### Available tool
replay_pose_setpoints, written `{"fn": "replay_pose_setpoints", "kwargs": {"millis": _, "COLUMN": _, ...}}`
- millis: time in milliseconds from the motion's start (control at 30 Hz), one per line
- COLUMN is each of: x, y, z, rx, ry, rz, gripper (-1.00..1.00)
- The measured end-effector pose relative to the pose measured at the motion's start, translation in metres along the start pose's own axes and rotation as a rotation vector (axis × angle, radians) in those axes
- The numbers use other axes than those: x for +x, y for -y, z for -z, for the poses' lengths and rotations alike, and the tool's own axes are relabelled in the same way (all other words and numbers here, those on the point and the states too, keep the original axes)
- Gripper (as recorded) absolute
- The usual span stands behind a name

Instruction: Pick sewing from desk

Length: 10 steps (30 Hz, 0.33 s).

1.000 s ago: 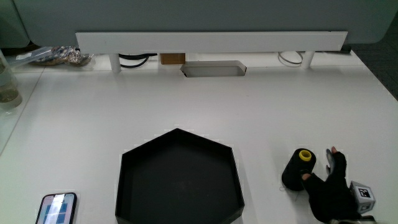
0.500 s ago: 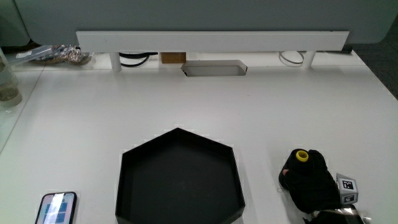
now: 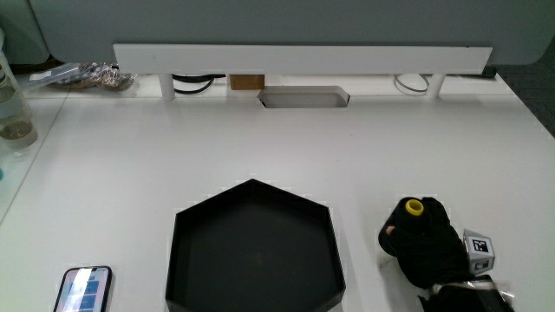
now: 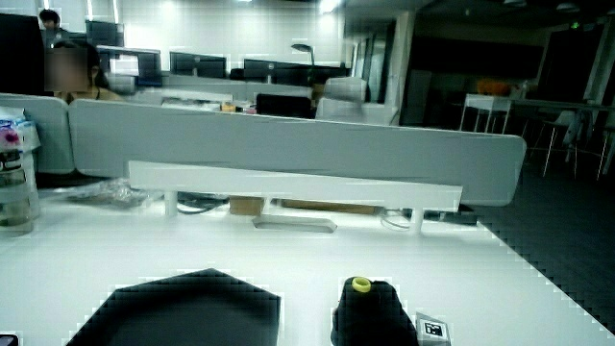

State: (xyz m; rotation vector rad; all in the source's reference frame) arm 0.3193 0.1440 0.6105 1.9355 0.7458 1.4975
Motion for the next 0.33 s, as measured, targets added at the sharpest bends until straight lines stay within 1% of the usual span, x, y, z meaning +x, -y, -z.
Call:
{"fn": "replay_pose_setpoints", "kwargs": {"millis": 100, "x": -0.014, "y": -0.002, "z": 0.01, "rx": -0.031, "ry": -0.009, "rz": -0.03, "gripper": 1.0}}
{"fn": "replay_pose_setpoints", "kwargs": {"millis": 133, "x": -0.022, "y": 0.002, "z": 0.014, "rx": -0.042, "ry": -0.016, "rz": -0.027, "gripper": 1.0}}
{"fn": "replay_pose_setpoints", "kwargs": {"millis": 167, "x": -0.023, "y": -0.001, "z": 0.016, "rx": -0.057, "ry": -0.012, "rz": -0.054, "gripper": 1.0}}
{"fn": "replay_pose_setpoints", "kwargs": {"millis": 200, "x": -0.028, "y": 0.0, "z": 0.02, "rx": -0.065, "ry": -0.026, "rz": -0.066, "gripper": 1.0}}
{"fn": "replay_pose_setpoints", "kwargs": {"millis": 233, "x": -0.028, "y": -0.003, "z": 0.023, "rx": -0.072, "ry": -0.019, "rz": -0.067, "gripper": 1.0}}
{"fn": "replay_pose_setpoints", "kwargs": {"millis": 333, "x": -0.038, "y": -0.002, "z": 0.037, "rx": -0.101, "ry": -0.025, "rz": -0.085, "gripper": 1.0}}
